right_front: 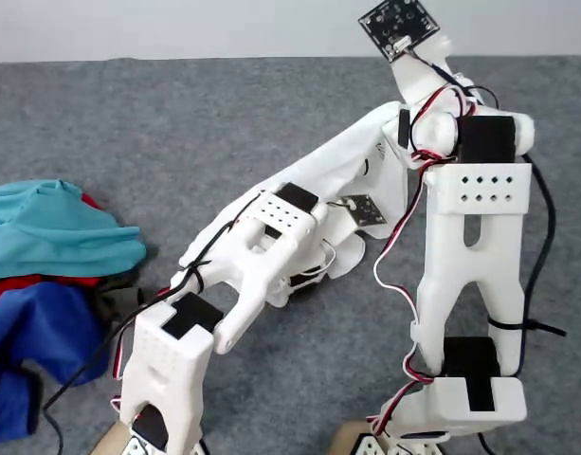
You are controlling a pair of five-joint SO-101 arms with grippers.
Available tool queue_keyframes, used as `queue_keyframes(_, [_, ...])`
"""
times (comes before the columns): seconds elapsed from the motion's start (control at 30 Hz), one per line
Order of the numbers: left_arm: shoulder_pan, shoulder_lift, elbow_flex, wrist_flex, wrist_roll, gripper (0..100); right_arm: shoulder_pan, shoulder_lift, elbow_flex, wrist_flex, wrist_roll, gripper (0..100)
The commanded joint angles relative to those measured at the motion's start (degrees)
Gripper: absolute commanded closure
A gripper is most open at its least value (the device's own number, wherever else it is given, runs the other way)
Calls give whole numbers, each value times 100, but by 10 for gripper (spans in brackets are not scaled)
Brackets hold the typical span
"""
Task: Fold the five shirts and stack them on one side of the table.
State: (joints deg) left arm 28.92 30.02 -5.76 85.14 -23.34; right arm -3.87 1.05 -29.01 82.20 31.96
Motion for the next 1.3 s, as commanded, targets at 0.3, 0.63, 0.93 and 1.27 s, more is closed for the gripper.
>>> queue_keyframes(0.3, [0, -791, -31, 62, -26, 957, 31, -48, -35, 31, 35, 988])
queue_keyframes(0.63, [9, -967, -13, 62, -18, 957, 31, -48, -35, 40, 35, 988])
queue_keyframes(0.93, [0, -466, -31, 53, -18, 913, 31, -48, -35, 198, 35, 988])
queue_keyframes(1.27, [9, -712, -31, 53, -18, 916, 31, -48, -35, 233, 26, 988])
